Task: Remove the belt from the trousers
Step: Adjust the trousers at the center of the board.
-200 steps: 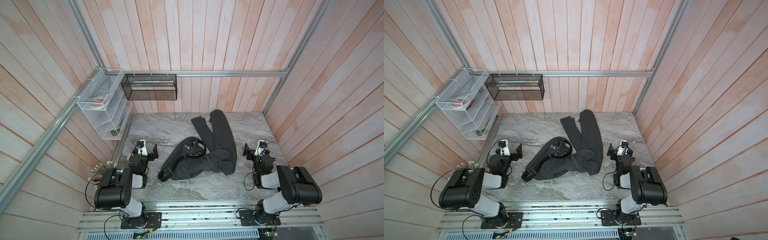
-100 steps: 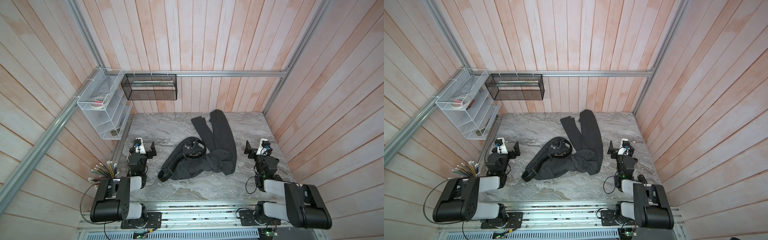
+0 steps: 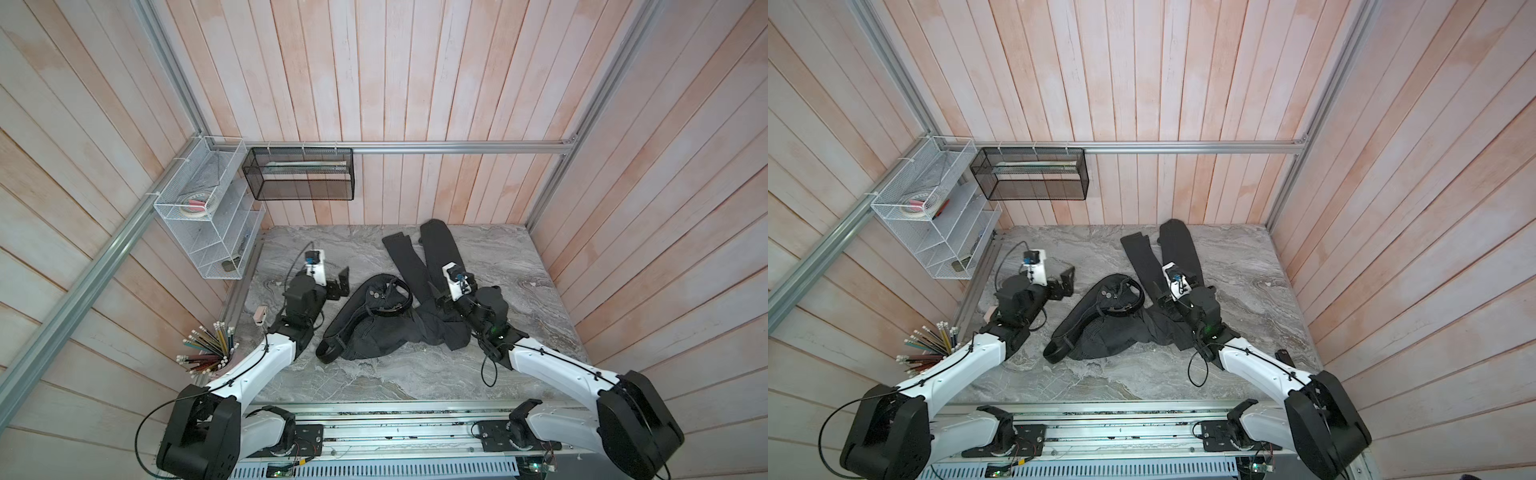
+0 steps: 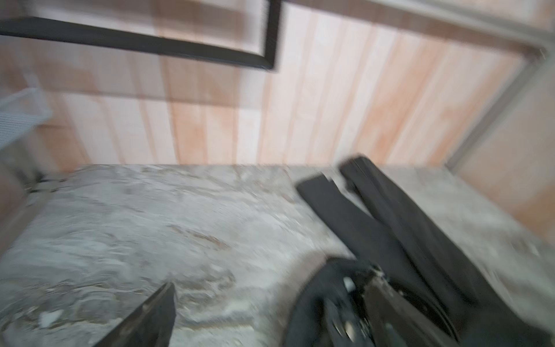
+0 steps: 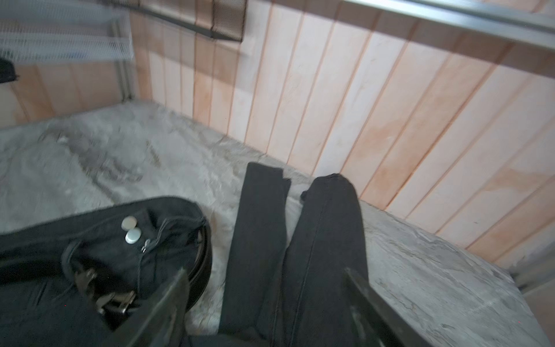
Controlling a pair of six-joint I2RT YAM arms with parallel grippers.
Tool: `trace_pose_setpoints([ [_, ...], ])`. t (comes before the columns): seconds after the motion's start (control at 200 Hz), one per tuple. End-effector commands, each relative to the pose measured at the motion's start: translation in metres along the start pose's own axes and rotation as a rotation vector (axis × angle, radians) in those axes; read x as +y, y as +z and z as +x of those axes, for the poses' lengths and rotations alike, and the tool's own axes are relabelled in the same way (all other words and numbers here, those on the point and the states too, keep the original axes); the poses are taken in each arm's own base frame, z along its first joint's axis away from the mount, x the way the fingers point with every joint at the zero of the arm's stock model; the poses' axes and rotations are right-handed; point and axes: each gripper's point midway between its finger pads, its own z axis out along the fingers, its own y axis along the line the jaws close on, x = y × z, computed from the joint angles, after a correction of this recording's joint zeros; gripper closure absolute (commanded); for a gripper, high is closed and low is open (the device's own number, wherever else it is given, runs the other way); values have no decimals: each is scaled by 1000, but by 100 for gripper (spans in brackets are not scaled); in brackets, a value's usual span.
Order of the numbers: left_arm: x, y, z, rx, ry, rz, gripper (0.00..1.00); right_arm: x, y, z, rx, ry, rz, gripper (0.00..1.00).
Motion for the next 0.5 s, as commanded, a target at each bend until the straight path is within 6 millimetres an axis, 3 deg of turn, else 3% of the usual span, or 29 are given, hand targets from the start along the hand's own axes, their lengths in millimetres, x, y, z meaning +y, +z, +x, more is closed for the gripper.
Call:
trace_pose_setpoints([
  [0.0,-46,2,59,227,276,132,0,19,15,15,145,-63,-82,25],
  [0.195,-79,-8,116,383,531,318,0,21,11,14,129,19,-104,26],
  [0.35,-74,0,145,538,649,351,1,20,-6,30,152,79,-107,25],
  [0.495,-65,20,149,615,629,403,2,16,-25,44,141,143,-87,26],
])
